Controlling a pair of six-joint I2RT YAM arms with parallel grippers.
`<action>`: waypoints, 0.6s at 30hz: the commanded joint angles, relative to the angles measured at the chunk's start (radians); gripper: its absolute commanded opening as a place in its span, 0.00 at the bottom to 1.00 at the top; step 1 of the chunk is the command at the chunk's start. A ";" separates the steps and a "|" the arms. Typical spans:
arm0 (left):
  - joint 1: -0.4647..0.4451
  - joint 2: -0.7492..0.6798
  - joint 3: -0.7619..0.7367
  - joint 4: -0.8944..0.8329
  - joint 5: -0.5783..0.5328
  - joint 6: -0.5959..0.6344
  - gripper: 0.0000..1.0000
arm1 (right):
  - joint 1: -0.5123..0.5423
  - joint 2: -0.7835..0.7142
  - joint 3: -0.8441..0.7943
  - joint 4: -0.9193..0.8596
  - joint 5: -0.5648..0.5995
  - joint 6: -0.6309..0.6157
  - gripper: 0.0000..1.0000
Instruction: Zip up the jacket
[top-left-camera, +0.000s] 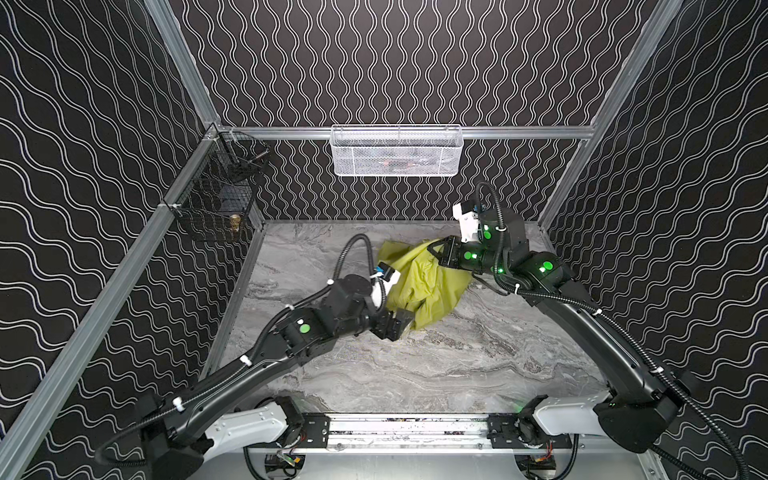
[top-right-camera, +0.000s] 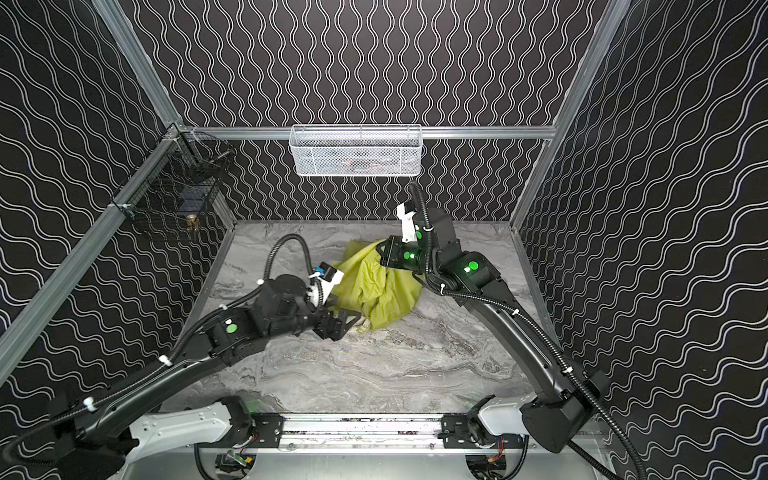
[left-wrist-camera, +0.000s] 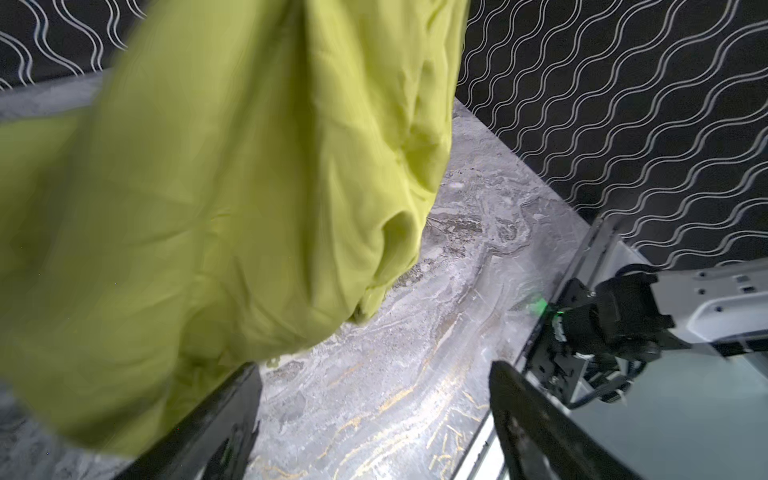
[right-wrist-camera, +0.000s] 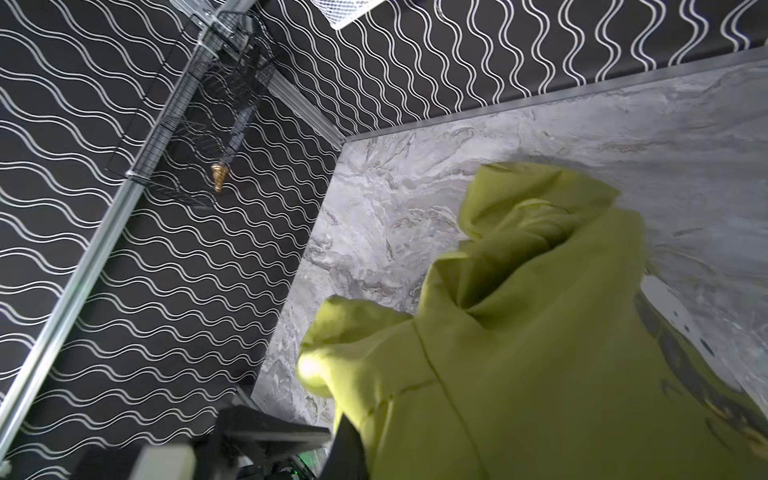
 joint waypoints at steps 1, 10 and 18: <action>-0.049 0.094 0.067 -0.005 -0.220 0.086 0.88 | -0.006 0.008 0.029 0.032 -0.058 -0.005 0.00; -0.050 0.210 0.148 0.050 -0.374 0.054 0.66 | -0.019 -0.011 0.006 0.042 -0.070 0.002 0.00; -0.050 0.247 0.213 0.085 -0.294 0.091 0.15 | -0.058 -0.031 -0.039 0.057 -0.088 -0.001 0.01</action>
